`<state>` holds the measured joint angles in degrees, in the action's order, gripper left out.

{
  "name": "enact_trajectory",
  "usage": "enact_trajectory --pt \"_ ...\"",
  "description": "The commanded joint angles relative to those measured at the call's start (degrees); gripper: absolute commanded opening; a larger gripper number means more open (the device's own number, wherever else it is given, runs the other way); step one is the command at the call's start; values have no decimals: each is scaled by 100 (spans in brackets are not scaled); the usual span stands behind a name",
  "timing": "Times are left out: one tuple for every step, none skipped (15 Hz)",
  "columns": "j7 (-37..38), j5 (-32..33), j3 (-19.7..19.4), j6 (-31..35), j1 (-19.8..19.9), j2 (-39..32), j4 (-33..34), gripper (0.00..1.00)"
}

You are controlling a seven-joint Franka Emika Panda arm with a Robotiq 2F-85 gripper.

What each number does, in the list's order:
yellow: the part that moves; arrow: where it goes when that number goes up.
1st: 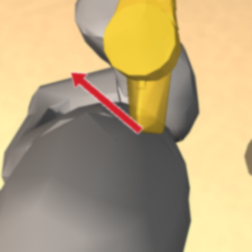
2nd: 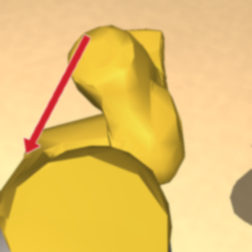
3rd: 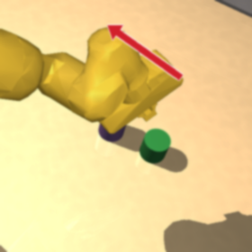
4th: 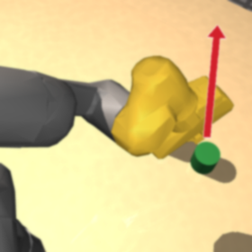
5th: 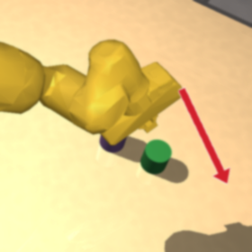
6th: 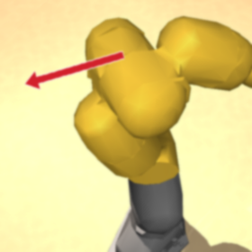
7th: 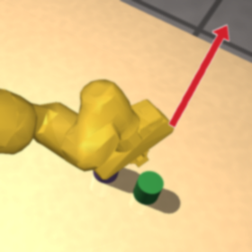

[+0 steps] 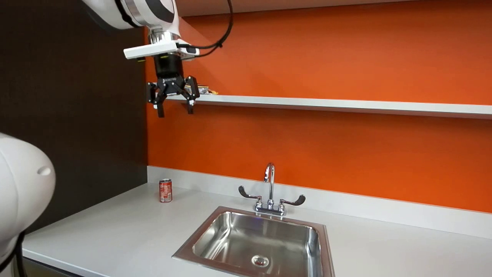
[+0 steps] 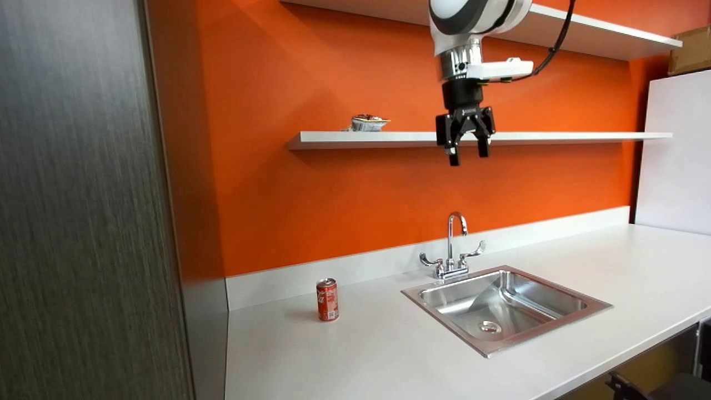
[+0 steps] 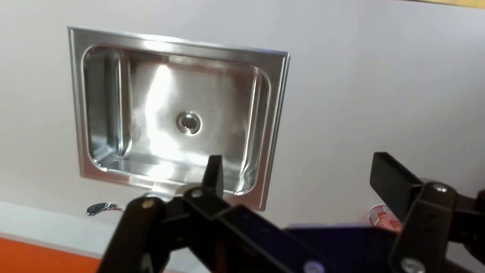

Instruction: Put the packet on the bottom shelf

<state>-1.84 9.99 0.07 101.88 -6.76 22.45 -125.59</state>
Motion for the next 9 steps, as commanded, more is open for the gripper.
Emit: enact_trajectory --pt "-364 -405 -67 435 74 542 -1024 100" --pt "-320 -486 -62 512 82 609 -1226 100" --pt "-270 -542 -43 597 83 673 -1421 100" --pt "-257 -588 -27 712 78 747 -1602 100" --pt "-243 -624 -14 776 78 796 -1762 100" --pt "-221 -610 16 835 80 837 -1895 100" --pt "-193 -547 59 803 93 850 -1986 100" --pt "-194 -551 43 665 118 581 -1668 100" --pt "-193 -551 49 686 115 619 -1774 100"
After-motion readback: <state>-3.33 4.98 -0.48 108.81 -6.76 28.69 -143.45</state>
